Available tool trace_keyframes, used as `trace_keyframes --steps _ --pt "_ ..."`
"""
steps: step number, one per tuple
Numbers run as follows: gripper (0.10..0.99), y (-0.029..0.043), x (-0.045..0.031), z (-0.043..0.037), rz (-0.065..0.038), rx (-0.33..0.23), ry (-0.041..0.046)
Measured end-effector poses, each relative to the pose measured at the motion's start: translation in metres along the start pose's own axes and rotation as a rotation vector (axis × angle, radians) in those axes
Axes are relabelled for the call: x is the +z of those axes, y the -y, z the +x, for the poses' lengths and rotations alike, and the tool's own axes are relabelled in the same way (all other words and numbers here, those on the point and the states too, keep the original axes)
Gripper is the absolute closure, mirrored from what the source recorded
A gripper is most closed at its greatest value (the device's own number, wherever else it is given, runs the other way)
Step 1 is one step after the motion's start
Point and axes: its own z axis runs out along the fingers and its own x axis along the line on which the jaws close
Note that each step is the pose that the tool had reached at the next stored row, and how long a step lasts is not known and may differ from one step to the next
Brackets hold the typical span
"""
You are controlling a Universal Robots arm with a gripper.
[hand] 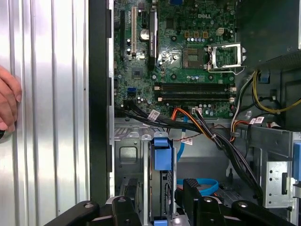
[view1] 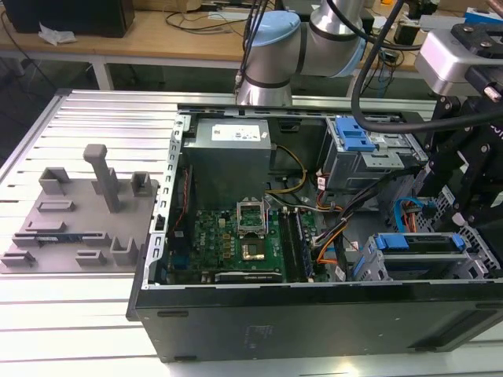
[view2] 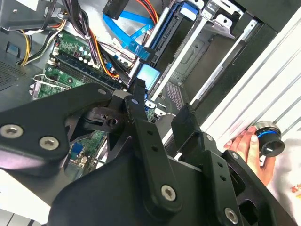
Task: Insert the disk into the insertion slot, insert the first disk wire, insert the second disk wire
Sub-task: 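Insert the first disk wire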
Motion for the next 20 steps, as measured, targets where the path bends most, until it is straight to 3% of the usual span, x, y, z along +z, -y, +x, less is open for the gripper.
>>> trace_keyframes --steps 6,7,8,10,11,12,14,15,16,18,20 --pt "0.580 0.0001 0.0005 -0.0014 0.000 0.000 -0.0005" --pt "0.580 0.0005 0.0005 -0.0060 0.000 0.000 -0.0099" --pt "0.580 0.0008 0.0010 -0.0159 0.000 0.000 -0.0301" --pt "0.580 0.0007 0.0014 -0.0247 0.000 -0.001 -0.0451" --pt "0.580 0.0007 0.0018 -0.0340 0.000 -0.001 -0.0611" --pt "0.580 0.0007 0.0023 -0.0431 0.000 -0.001 -0.0925" --pt "0.580 0.0007 0.0026 -0.0480 -0.001 -0.002 -0.1420" --pt "0.580 0.0006 0.0027 -0.0515 -0.002 -0.002 -0.1877" --pt "0.580 0.0006 0.0029 -0.0564 -0.002 -0.003 -0.2089" --pt "0.580 0.0006 0.0035 -0.0710 -0.001 -0.003 -0.2276" --pt "0.580 0.0011 0.0041 -0.0839 -0.001 -0.003 -0.2355"
